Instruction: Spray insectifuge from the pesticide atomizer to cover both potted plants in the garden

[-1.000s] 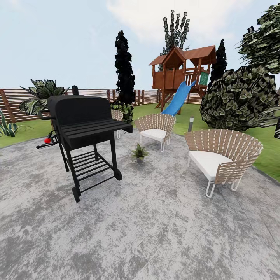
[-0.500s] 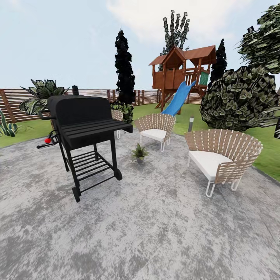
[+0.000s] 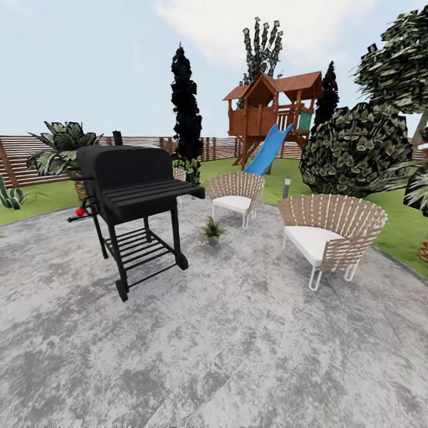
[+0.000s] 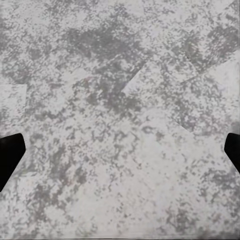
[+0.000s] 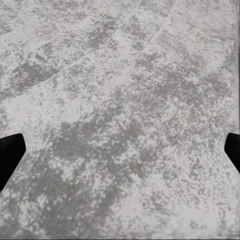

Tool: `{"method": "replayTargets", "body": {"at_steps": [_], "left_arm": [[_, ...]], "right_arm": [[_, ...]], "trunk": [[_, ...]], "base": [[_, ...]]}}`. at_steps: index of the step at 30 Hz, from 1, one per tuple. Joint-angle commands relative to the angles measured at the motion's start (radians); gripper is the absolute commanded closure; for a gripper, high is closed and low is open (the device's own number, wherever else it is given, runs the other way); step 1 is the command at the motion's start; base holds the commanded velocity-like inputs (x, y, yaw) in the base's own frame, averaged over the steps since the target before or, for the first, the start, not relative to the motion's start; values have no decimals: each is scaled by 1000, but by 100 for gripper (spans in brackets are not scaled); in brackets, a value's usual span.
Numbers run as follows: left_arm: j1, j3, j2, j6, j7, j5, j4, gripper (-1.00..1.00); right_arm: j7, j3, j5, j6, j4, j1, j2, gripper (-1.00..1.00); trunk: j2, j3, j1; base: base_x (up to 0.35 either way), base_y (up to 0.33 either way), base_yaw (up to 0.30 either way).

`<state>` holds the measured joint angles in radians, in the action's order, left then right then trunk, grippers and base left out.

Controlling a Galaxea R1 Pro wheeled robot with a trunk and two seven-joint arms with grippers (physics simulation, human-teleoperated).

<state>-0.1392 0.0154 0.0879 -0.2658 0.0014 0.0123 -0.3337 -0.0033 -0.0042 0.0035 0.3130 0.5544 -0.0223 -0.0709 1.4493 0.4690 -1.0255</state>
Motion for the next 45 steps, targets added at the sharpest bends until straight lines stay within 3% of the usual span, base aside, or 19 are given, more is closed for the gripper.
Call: {"method": "replayTargets", "body": {"at_steps": [1, 20, 24, 27, 31, 45], "left_arm": [[0, 1, 0, -5, 0, 1, 1, -100], [1, 1, 5, -7, 0, 1, 2, -100], [1, 1, 5, -7, 0, 2, 2, -100], [0, -1, 2, -7, 0, -2, 2, -100], [0, -2, 1, -8, 0, -4, 2, -100], [0, -2, 1, -8, 0, 2, 2, -100]], "right_arm": [[-1, 0, 0, 3, -1, -1, 0, -100], [-1, -6, -5, 3, -39, -1, 3, -100], [-1, -55, -8, 3, -39, -1, 1, -100], [0, -123, -9, 2, -39, -1, 1, -100], [2, -158, -8, 3, -40, -1, 0, -100], [5, -162, -7, 3, -42, -1, 2, -100]], "trunk": [[1, 1, 1], [1, 1, 1], [1, 1, 1], [1, 1, 1], [1, 1, 1], [85, 39, -45]], "base": [[-282, 223, -231], [-262, 223, -270], [-65, 59, -298], [-16, 14, -299], [-4, 4, -299], [0, 0, -299]]}}
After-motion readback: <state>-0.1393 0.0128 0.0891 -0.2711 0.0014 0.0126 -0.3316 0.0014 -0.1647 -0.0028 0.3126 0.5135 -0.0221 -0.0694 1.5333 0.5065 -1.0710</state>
